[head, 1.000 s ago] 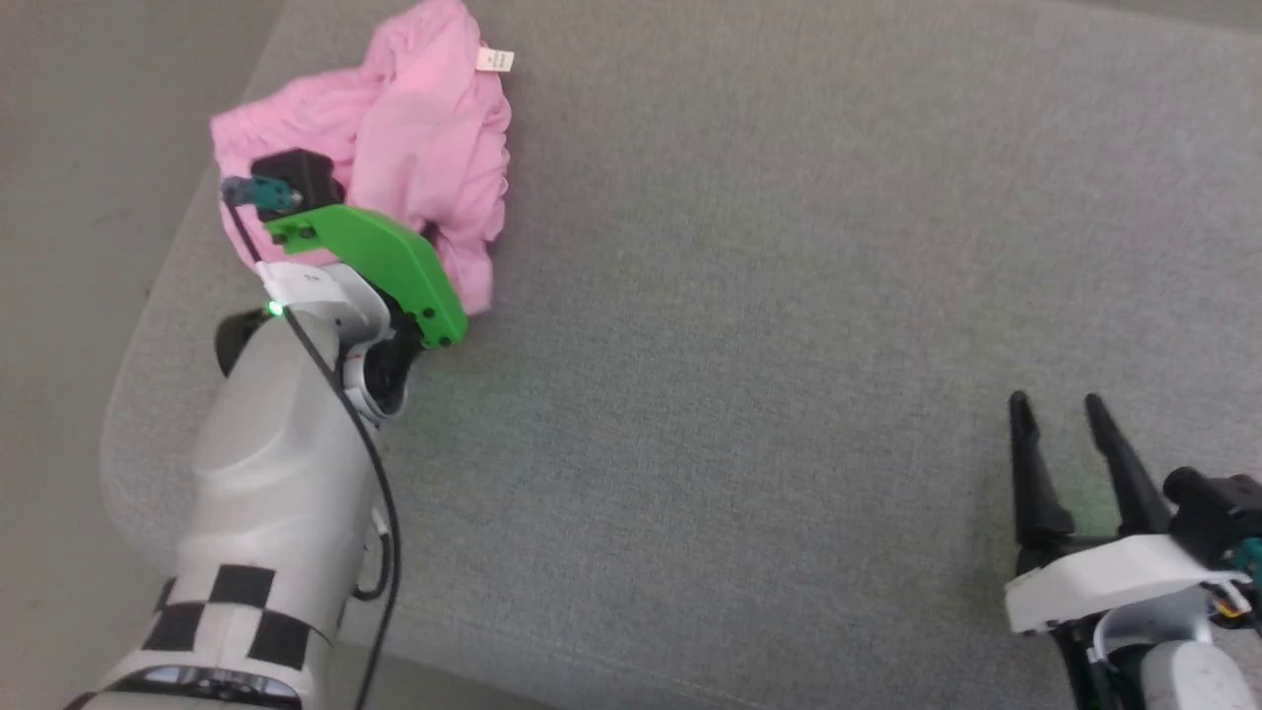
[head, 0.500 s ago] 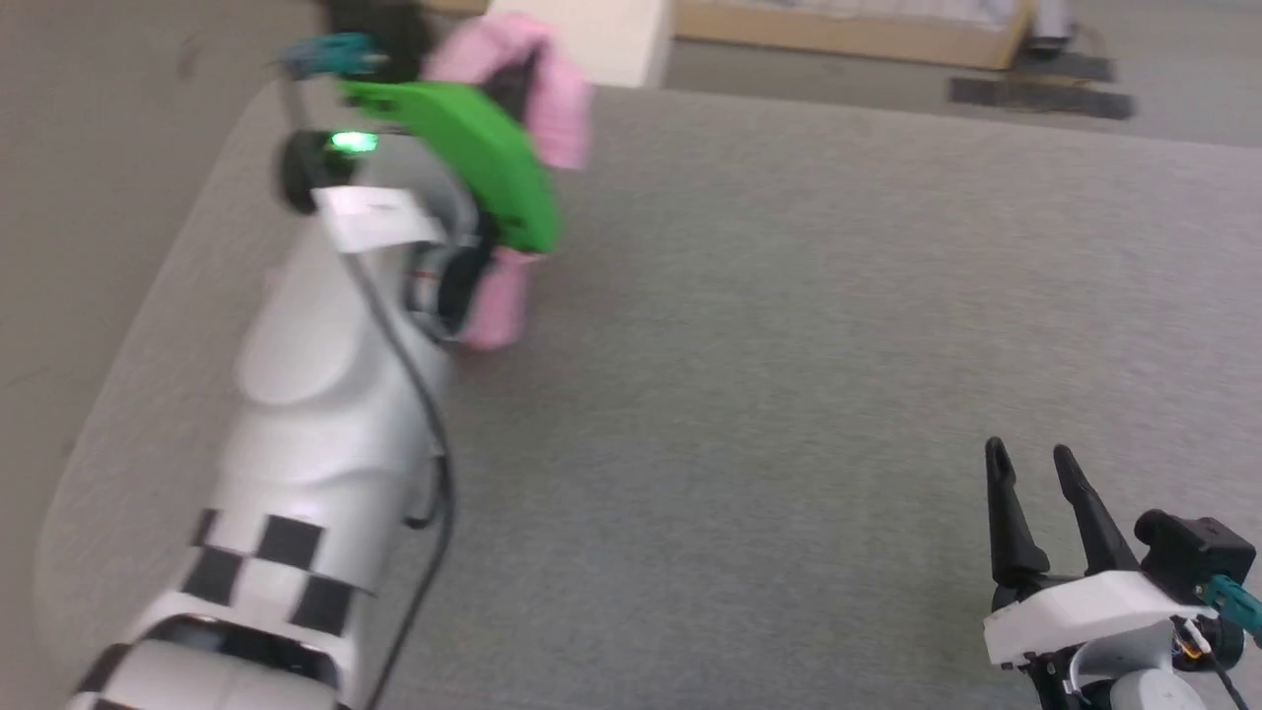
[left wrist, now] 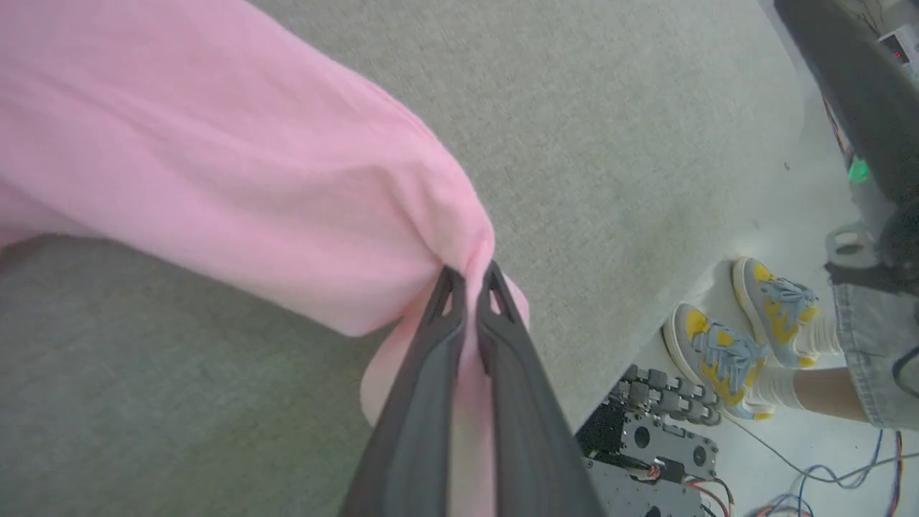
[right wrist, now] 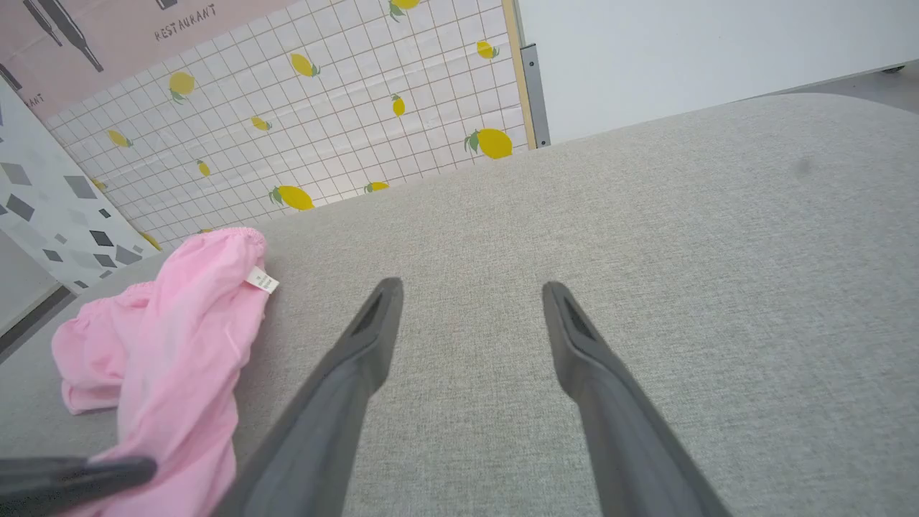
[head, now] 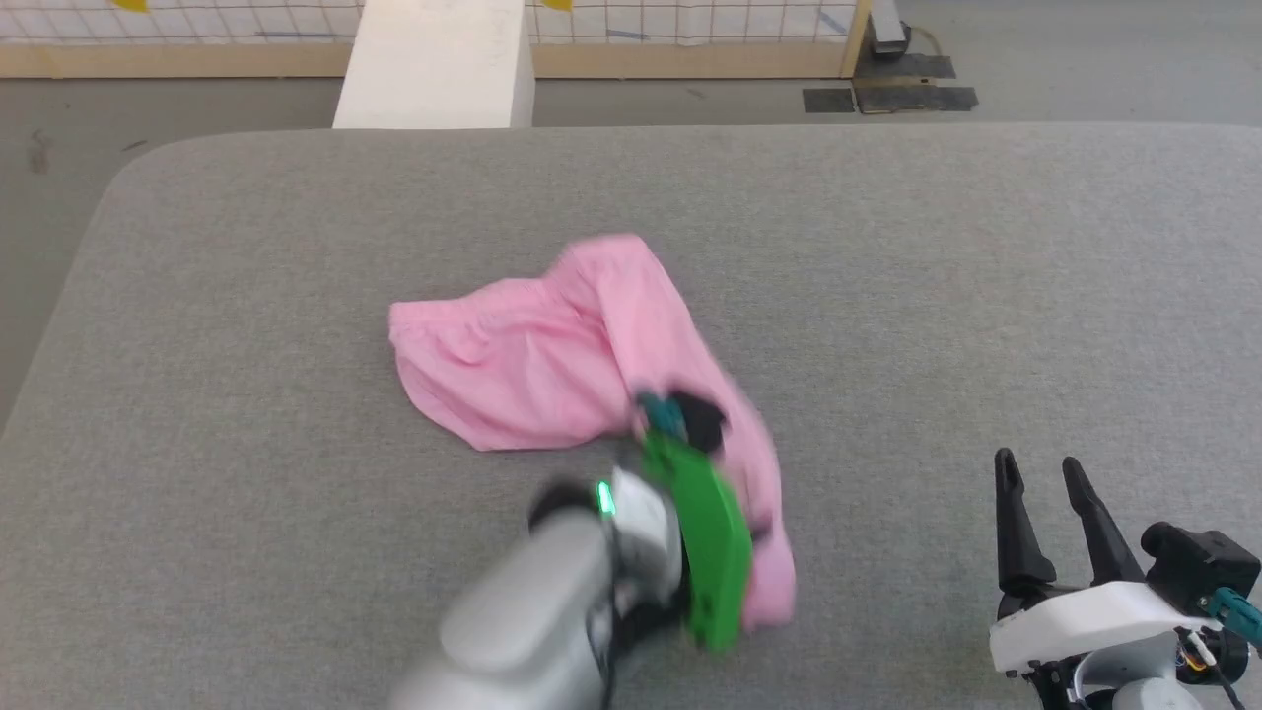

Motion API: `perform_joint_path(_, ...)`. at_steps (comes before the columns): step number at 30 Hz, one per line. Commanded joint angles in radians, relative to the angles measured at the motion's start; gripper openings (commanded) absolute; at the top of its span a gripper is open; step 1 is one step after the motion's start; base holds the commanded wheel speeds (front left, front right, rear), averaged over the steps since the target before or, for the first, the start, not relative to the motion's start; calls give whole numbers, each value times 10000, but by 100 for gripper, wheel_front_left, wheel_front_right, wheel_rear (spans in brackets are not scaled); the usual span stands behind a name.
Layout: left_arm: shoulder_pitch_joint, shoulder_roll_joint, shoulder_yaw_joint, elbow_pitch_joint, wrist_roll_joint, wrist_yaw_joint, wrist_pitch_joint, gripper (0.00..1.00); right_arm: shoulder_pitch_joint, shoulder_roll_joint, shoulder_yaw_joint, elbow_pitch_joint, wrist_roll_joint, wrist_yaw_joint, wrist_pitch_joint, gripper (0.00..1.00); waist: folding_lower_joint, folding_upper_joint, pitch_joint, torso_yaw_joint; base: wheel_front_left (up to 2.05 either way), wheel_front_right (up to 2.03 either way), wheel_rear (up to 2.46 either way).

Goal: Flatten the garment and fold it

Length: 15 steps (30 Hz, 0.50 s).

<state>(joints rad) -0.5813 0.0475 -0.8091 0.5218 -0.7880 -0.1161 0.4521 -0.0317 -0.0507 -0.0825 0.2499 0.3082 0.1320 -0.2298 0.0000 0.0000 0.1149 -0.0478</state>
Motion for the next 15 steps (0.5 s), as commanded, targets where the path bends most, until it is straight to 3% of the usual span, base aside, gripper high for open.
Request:
perform_joint_path(1,345,31,-259,12,-213,136,219,0,14,5,21,32,55,-13,-85,100,0,0,12,-38,0,0,0)
perform_joint_path(5,1117,30,-967,-210,-1147,472,594,0,48,5,24,106,90,-13,-119,100,0,0,-42,97,0,0,0)
perform_joint_path(7,1306,29,-1066,-474,-1799,642,642,100,78,5,34,154,97,-13,-132,100,0,0,-122,229,0,0,0)
perform_joint_path(12,1048,29,-57,-1404,-3491,1166,-252,100,72,5,79,174,101,-13,-161,100,0,0,-346,561,0,0,0)
perform_joint_path(15,655,89,985,-1814,-3724,1307,-1376,100,36,5,-20,147,67,-13,-174,100,0,0,-487,788,0,0,0)
